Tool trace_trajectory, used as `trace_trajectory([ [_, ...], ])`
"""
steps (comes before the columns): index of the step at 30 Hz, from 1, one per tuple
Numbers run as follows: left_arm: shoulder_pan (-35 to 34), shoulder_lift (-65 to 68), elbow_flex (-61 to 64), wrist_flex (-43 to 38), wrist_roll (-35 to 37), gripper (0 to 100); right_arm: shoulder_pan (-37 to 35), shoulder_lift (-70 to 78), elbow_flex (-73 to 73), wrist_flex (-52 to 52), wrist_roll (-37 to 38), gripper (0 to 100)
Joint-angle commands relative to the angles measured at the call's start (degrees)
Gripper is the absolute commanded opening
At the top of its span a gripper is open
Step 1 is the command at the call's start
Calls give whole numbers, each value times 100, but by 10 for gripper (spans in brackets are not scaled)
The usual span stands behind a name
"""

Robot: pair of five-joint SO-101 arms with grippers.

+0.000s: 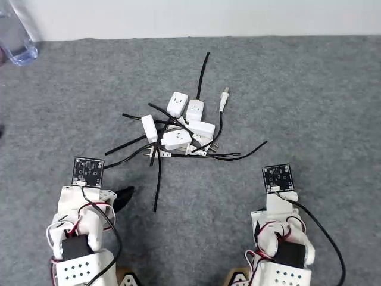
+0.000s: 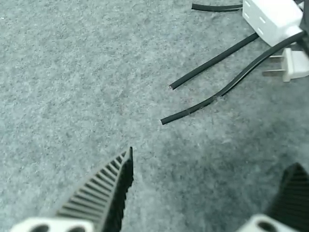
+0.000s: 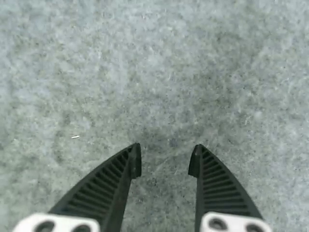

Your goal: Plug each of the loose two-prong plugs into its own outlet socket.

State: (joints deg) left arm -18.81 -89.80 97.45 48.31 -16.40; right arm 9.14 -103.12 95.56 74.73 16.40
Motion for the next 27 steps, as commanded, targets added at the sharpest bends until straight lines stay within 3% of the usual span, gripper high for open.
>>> trace_trajectory([
  [1, 0, -18, -66, -158, -62, 449, 13, -57, 97, 31, -26, 178],
  [23, 0, -35, -66, -141, -35, 449, 13, -57, 97, 31, -26, 178],
  [27, 26, -53, -66, -26, -35, 449, -286, -57, 97, 31, -62, 178],
])
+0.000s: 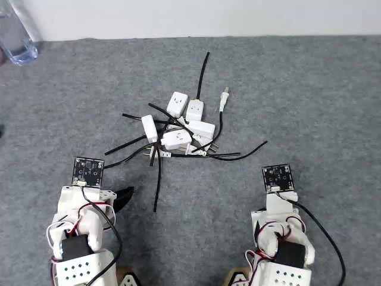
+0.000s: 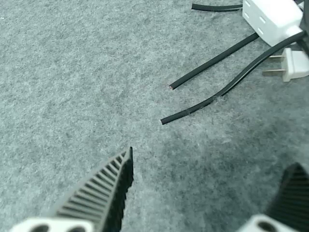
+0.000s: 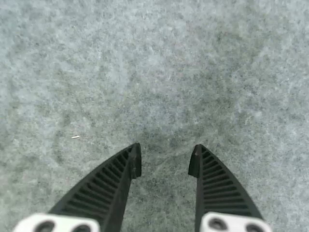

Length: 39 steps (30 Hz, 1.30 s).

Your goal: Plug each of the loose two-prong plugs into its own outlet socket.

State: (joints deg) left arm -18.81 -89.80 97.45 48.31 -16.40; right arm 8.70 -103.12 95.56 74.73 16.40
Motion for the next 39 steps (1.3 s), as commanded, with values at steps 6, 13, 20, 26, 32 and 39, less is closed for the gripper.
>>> trace_trajectory([
  [6, 26, -62, -66, -70, -35, 449, -681, -57, 97, 31, -53, 178],
  [13, 9, -62, -66, -141, -35, 449, -708, -57, 97, 31, -62, 178],
  [20, 44, -62, -66, -123, 18, 449, -585, -66, 97, -31, -18, 180],
  [26, -123, -62, -66, -396, 325, 449, -646, -66, 62, -2360, -9, 180],
  [32, -308, -44, -66, -440, 158, 449, -1376, -48, 88, -3020, -132, 180],
  [39, -255, -35, -1209, 835, 343, 449, -1560, -22, 88, -2396, -440, 180],
])
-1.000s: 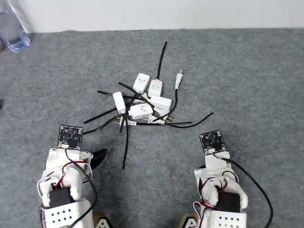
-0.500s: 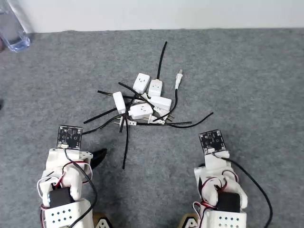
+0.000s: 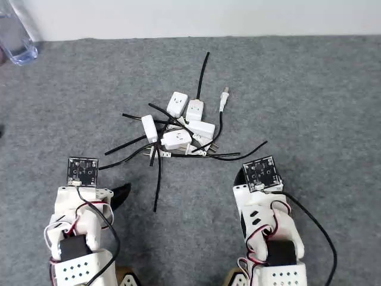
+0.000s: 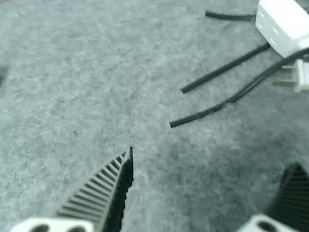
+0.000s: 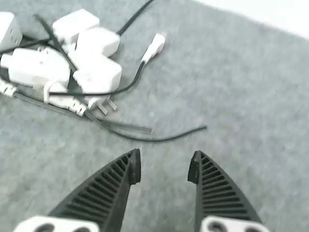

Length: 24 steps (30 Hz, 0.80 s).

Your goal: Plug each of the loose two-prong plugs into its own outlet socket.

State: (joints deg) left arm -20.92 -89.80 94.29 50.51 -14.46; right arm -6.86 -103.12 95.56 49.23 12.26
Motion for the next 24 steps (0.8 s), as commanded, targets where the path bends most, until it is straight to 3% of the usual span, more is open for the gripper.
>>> trace_trajectory([
  [1, 9, -18, -1323, 967, 369, 449, 48, -40, 88, 127, -26, 180],
  [4, 545, 0, -2721, 1934, 686, 449, 119, -22, 88, 66, -44, 180],
  [8, 1407, 457, -3934, 2295, 712, 449, 119, -22, 88, 101, -9, 180],
  [14, 1433, 2620, -5341, 2198, 774, 449, 119, -13, 88, 101, -9, 180],
  [18, 1468, 3930, -6097, 2180, 1459, 449, 119, -13, 88, 101, -9, 180],
  [24, 1512, 6347, -7442, 2338, 1837, 449, 110, -13, 88, 101, -9, 180],
])
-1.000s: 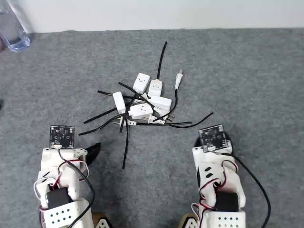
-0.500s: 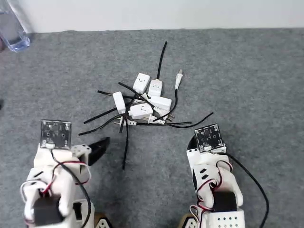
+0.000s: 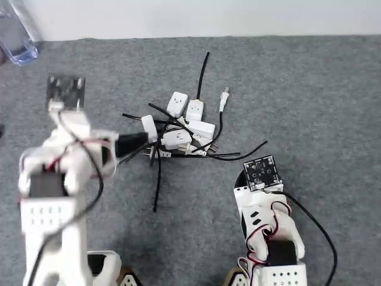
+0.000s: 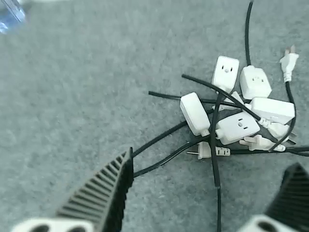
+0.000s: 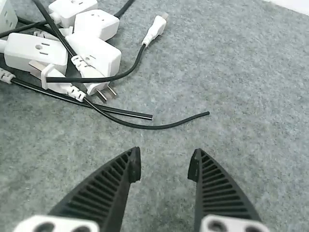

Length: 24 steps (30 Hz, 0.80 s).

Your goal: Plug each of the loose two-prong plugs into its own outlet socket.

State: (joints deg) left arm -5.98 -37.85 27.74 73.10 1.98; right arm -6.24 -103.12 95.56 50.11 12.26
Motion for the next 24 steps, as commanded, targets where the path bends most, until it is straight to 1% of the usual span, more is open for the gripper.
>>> trace_trajectory([
  [1, 18, 1635, -1059, 158, 308, 449, 48, -13, 88, 13, -9, 180],
  [5, 44, 3578, -2404, 519, 695, 449, 31, -13, 88, 13, -9, 180],
  [8, 70, 4914, -3547, 844, 721, 449, 31, -13, 88, 13, -9, 180],
  [13, 308, 6769, -5534, 1749, 721, 449, 31, -13, 88, 4, -9, 180],
  [17, 360, 8009, -6905, 2066, 730, 449, 22, -13, 88, 4, -9, 180],
  [21, 360, 8976, -8312, 2505, 835, 449, 22, -13, 88, -4, -9, 180],
  [24, 369, 9670, -9147, 2673, 888, 449, 13, -13, 88, -22, -9, 180],
])
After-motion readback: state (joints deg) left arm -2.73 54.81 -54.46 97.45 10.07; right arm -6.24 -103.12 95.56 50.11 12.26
